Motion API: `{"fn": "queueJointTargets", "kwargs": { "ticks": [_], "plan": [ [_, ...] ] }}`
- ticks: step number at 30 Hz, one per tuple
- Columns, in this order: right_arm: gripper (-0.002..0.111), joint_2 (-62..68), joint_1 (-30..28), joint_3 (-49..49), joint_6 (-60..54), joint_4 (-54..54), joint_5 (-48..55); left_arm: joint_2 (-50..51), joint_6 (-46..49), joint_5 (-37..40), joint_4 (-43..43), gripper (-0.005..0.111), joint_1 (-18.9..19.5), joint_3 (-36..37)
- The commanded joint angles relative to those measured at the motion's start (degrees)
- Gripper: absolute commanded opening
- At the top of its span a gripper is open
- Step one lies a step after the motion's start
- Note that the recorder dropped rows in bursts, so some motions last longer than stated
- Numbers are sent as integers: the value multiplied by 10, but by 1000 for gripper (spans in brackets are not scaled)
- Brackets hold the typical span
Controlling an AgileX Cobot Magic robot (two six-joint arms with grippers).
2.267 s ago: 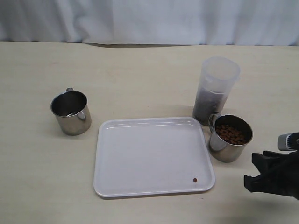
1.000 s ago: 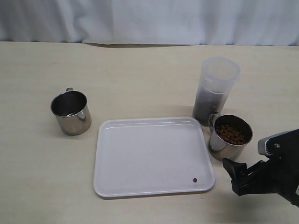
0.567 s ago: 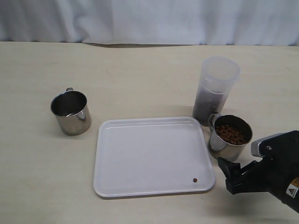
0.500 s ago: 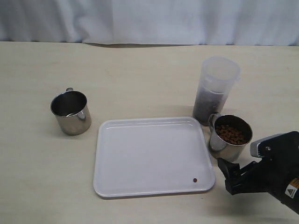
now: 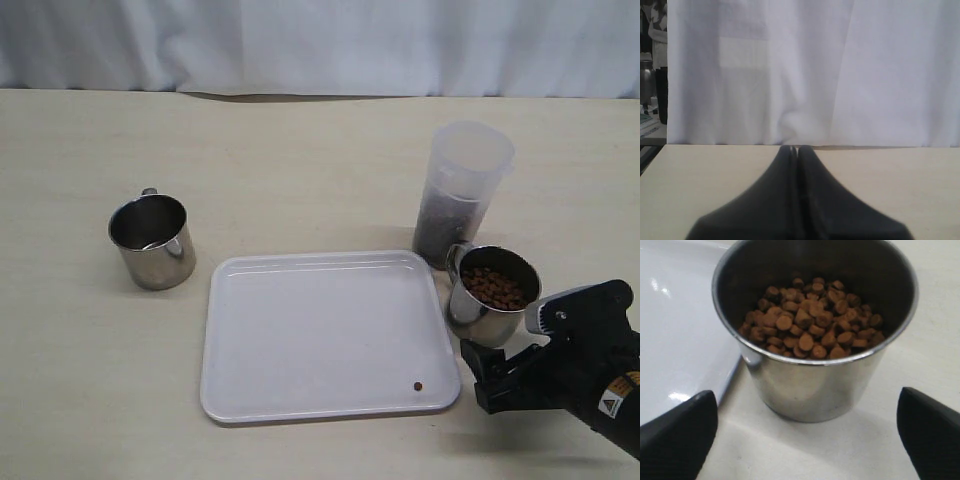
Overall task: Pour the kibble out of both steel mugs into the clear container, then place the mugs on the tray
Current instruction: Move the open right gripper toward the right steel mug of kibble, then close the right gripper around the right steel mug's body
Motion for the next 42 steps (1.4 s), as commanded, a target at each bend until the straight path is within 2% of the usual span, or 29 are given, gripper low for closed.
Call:
{"fn": "queueJointTargets", "kwargs": {
  "ticks": [1,10,17,22,27,42],
  "plan": [
    [73,2,3,-1,-8,3,-14,-1,-1,0,0,0,1,-1],
    [73,2,3,-1,-9,82,-27,-1,-1,0,0,0,1,-1],
    [73,2,3,-8,-2,48,-38,-1,-1,0,0,0,1,-1],
    [73,2,2,-8,-4,-2,-91,-1,-1,0,0,0,1,-1],
    [73,15,2,-8,-13,29,-93,-1,-1,0,0,0,1,-1],
    [73,127,0,-48,10,23,-100,-1,-1,0,-1,0,1,-1]
  ]
}}
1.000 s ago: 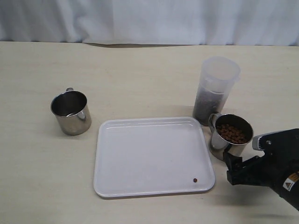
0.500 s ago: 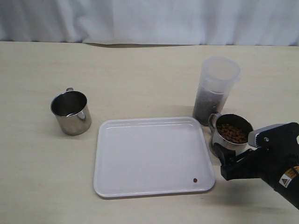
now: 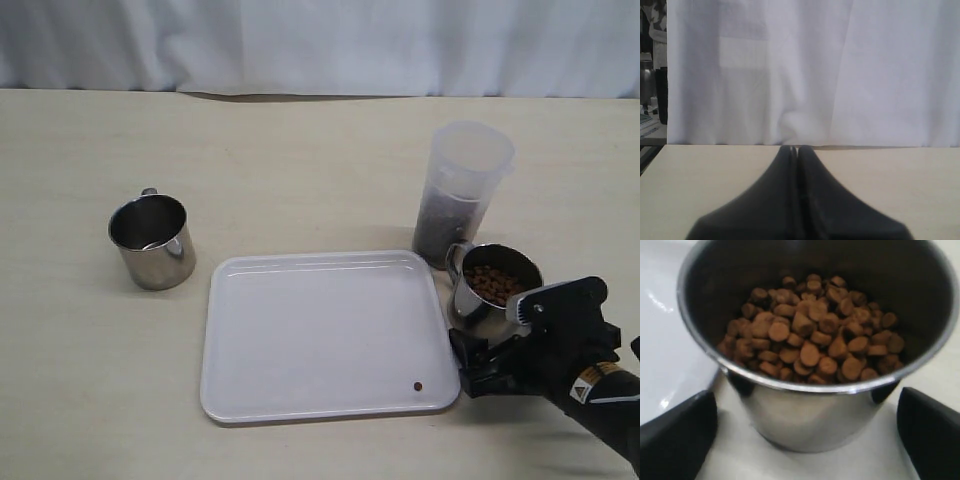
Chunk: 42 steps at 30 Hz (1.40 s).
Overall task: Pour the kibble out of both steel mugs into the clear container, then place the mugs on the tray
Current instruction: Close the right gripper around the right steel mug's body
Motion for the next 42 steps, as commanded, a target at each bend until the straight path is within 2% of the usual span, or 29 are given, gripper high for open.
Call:
{"fn": "queueJointTargets", "kwargs": {
  "ticks": [1,9,14,20,42],
  "plan": [
    [73,4,-1,-5,10,8,-8,-1,-2,0,-1,0,1,-1],
    [73,4,-4,-14,10,9,-8,-1,-2,0,-1,0,1,-1],
    [73,4,-23,-38,37,-42,-8,-1,-2,0,-1,0,1,-1],
    [73,4,-28,-40,27,-12,-8,-1,-2,0,-1,0,1,-1],
    [73,4,-28,-61,12,-31,-8,-1,-2,0,0,0,1,-1]
  ]
}}
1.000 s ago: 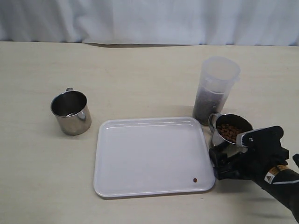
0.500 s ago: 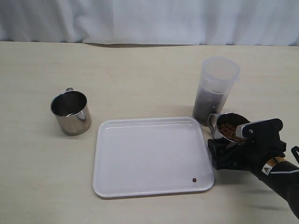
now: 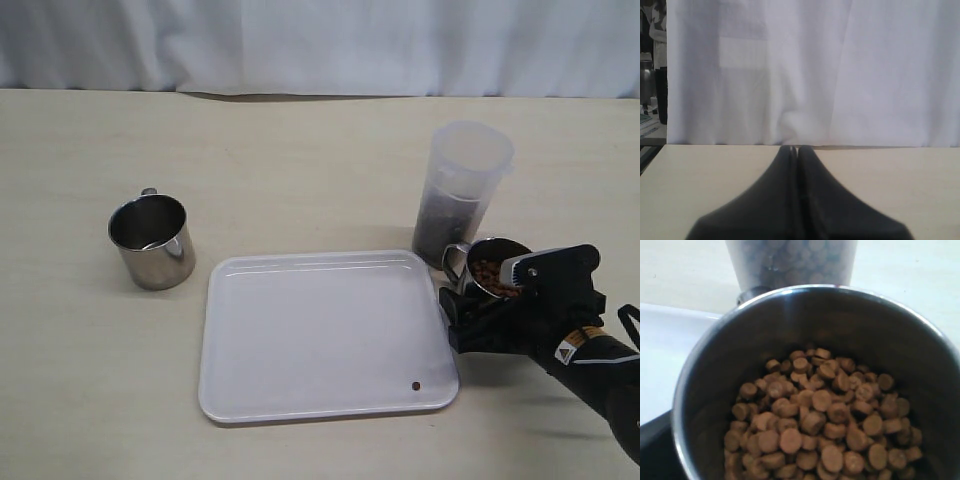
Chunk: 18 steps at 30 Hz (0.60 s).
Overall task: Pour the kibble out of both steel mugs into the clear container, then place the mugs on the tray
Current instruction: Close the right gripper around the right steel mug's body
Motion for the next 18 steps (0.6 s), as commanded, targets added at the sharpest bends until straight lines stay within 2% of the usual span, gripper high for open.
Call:
{"fn": "queueJointTargets", "kwargs": {
  "ticks": [1,15,18],
  "plan": [
    [73,2,-5,1,-8,-8,-7,-1,-1,0,0,0,1,-1],
    [72,2,-5,1,-7,-24,-7,-1,-1,0,0,0,1,-1],
    [63,2,-5,1,-7,-24,-7,-1,-1,0,0,0,1,-1]
  ]
}}
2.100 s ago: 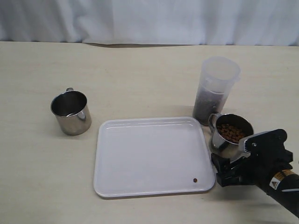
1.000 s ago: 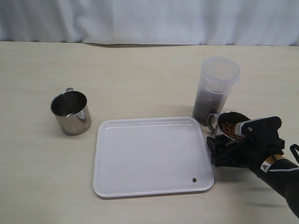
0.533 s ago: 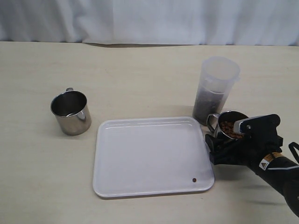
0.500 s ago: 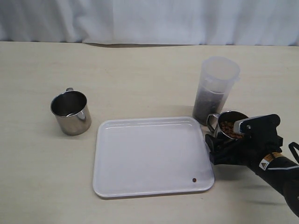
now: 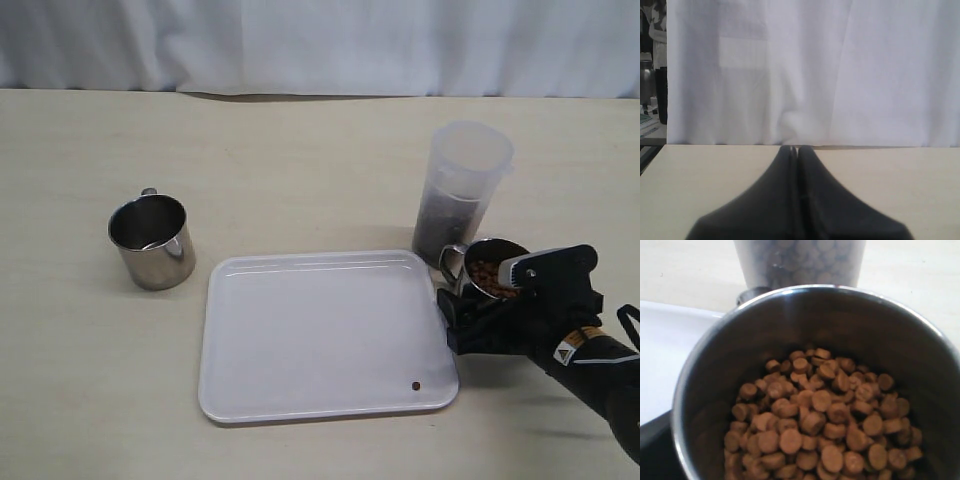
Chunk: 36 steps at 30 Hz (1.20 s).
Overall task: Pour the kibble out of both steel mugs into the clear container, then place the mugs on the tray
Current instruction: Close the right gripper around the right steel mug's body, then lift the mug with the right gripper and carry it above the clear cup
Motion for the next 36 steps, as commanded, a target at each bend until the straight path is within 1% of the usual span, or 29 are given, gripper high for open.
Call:
{"fn": "queueJointTargets", "kwargs": {
  "ticks": [1,5,8,9,14,18,24,27,30,33,35,36],
  "plan": [
    [57,2,-5,1,-7,-15,-7,-1,-1,0,0,0,1,-1],
    [25,2,-5,1,-5,-15,-7,-1,-1,0,0,0,1,-1],
    [7,2,-5,1,-5,-15,-7,-1,-1,0,-1,0,1,-1],
    [5,2,-5,1,-5,-15,-7,-1,-1,0,-1,0,1,-1],
    [5,2,-5,2,-8,-2,-7,-1,-1,0,-1,0,1,-1],
    [5,-9,-5,23,-9,20,-7,-1,-1,0,-1,0,1,-1],
    [5,-83,-5,63,-9,74,-7,-1,-1,0,-1,0,1,-1],
    [5,-126,-5,71,-18,108,36,-1,-1,0,-1,0,1,-1],
    [5,-158,-5,71,-69,174,77,-1,-1,0,-1,0,1,-1],
    [5,-203,-5,64,-153,251,107,-1,-1,0,-1,0,1,-1],
    [5,-238,-5,30,-231,289,196,-1,-1,0,-1,0,1,-1],
    [5,-263,-5,0,-283,306,264,-1,-1,0,-1,0,1,-1]
  ]
}}
